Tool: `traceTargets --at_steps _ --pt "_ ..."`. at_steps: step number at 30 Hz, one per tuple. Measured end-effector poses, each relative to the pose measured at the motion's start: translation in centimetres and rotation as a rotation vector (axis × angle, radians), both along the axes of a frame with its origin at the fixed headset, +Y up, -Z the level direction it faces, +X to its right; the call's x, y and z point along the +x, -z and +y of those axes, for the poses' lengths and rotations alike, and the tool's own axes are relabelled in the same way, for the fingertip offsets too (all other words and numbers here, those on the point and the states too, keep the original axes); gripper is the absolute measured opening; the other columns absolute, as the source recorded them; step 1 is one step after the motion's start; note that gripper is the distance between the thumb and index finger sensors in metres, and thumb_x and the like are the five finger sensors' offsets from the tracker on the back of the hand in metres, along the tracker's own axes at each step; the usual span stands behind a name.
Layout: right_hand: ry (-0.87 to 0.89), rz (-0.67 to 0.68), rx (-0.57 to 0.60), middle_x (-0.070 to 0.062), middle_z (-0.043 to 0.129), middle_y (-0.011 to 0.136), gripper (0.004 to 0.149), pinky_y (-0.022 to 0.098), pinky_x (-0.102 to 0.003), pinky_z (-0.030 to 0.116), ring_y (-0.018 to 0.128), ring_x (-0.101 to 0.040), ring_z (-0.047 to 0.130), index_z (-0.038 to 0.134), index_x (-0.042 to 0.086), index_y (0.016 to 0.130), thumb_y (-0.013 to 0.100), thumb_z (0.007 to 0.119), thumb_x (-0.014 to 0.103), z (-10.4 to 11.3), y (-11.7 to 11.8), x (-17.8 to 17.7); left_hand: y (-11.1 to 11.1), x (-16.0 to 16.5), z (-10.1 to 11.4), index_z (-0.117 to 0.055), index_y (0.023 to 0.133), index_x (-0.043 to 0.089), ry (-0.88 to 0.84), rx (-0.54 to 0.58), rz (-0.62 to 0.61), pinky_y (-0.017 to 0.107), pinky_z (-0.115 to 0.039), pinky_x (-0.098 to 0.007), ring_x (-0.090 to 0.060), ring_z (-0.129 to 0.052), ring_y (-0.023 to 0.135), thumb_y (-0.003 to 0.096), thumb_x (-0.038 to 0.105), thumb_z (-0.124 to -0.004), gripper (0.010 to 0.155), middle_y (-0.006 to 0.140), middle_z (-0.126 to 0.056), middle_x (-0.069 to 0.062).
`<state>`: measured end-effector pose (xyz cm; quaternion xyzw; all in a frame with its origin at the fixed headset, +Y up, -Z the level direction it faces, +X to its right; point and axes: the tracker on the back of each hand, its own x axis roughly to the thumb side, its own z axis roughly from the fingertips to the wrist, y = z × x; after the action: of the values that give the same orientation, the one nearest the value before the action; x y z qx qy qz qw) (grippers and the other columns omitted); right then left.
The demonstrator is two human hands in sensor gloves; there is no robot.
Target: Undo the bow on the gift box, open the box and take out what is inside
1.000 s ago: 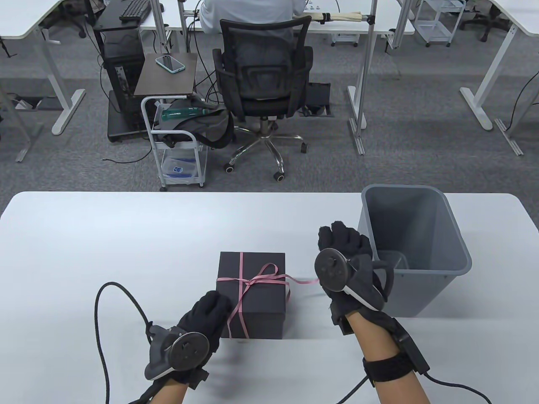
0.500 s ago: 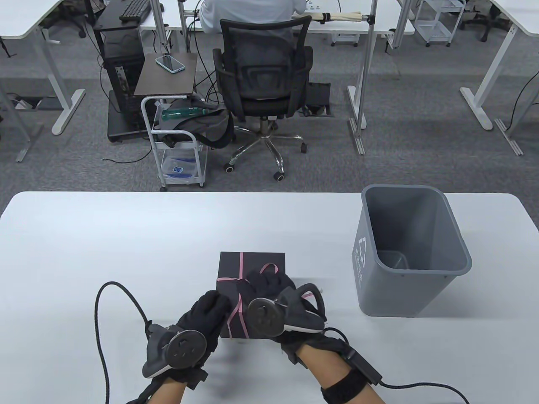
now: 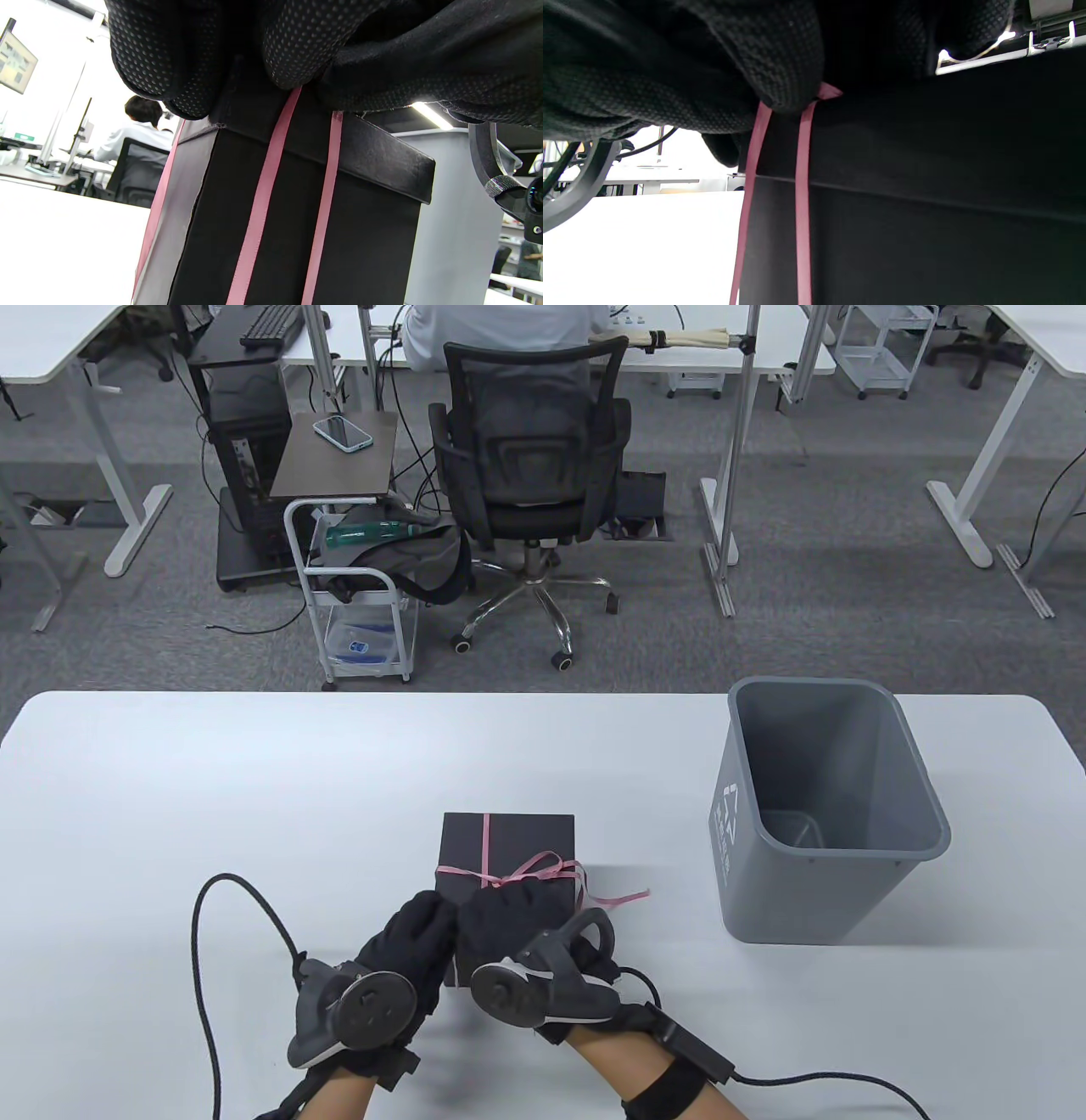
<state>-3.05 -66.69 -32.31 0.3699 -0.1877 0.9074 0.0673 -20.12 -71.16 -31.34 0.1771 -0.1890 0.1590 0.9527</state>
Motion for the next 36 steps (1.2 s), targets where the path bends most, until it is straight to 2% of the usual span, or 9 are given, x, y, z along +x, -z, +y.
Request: traceTargets --at_steps 6,9,15,21,27,36 --pt "0.036 -0.036 0.028 -0.014 0.086 0.086 0.034 0.064 -0.057 0.069 0.07 -0.034 0.089 0.089 0.016 0.086 0.053 0.086 0.025 1.4 -0.3 0.8 -0.1 0.1 0.1 -0.079 0.099 0.015 0.009 0.002 0.008 0.06 -0.088 -0.043 -0.037 -0.096 0.078 0.0582 0.024 -0.082 0.042 0.106 -0.075 -0.016" --pt "0.097 -0.085 0.065 -0.014 0.087 0.085 0.034 0.063 -0.057 0.07 0.069 -0.034 0.09 0.09 0.016 0.085 0.053 0.086 0.024 4.0 -0.5 2.0 -0.1 0.1 0.0 -0.079 0.099 0.015 0.006 0.005 0.008 0.06 -0.088 -0.042 -0.037 -0.096 0.078 0.0581 0.024 -0.082 0.042 0.106 -0.075 -0.016" --pt "0.238 -0.21 0.116 -0.015 0.085 0.085 0.035 0.063 -0.058 0.069 0.069 -0.034 0.089 0.087 0.015 0.087 0.054 0.084 0.024 11.1 -1.0 5.9 0.0 0.2 0.1 -0.08 0.099 0.014 0.012 0.001 0.015 0.059 -0.089 -0.043 -0.037 -0.097 0.077 0.0581 0.024 -0.082 0.042 0.106 -0.075 -0.016" --pt "0.377 -0.29 0.11 -0.016 0.083 0.087 0.036 0.063 -0.059 0.068 0.07 -0.035 0.087 0.083 0.013 0.089 0.055 0.082 0.024 15.5 -1.2 9.8 0.0 0.1 0.0 -0.08 0.099 0.015 0.001 -0.002 0.015 0.059 -0.089 -0.043 -0.037 -0.097 0.077 0.0582 0.024 -0.082 0.042 0.106 -0.075 -0.016" --pt "0.503 -0.402 0.067 -0.017 0.082 0.087 0.036 0.063 -0.059 0.067 0.07 -0.036 0.087 0.083 0.013 0.09 0.056 0.082 0.024 17.2 -0.9 13.7 0.0 0.1 -0.1 -0.08 0.099 0.014 0.006 0.004 0.019 0.059 -0.089 -0.043 -0.037 -0.097 0.077 0.0582 0.024 -0.082 0.042 0.106 -0.075 -0.016" --pt "0.539 -0.569 0.03 -0.018 0.082 0.088 0.035 0.064 -0.061 0.065 0.071 -0.038 0.085 0.084 0.011 0.09 0.056 0.083 0.023 17.1 -0.7 18.6 0.0 0.1 -0.1 -0.08 0.099 0.015 0.003 0.002 0.021 0.059 -0.089 -0.043 -0.037 -0.097 0.077 0.0582 0.024 -0.082 0.042 0.106 -0.075 -0.016"
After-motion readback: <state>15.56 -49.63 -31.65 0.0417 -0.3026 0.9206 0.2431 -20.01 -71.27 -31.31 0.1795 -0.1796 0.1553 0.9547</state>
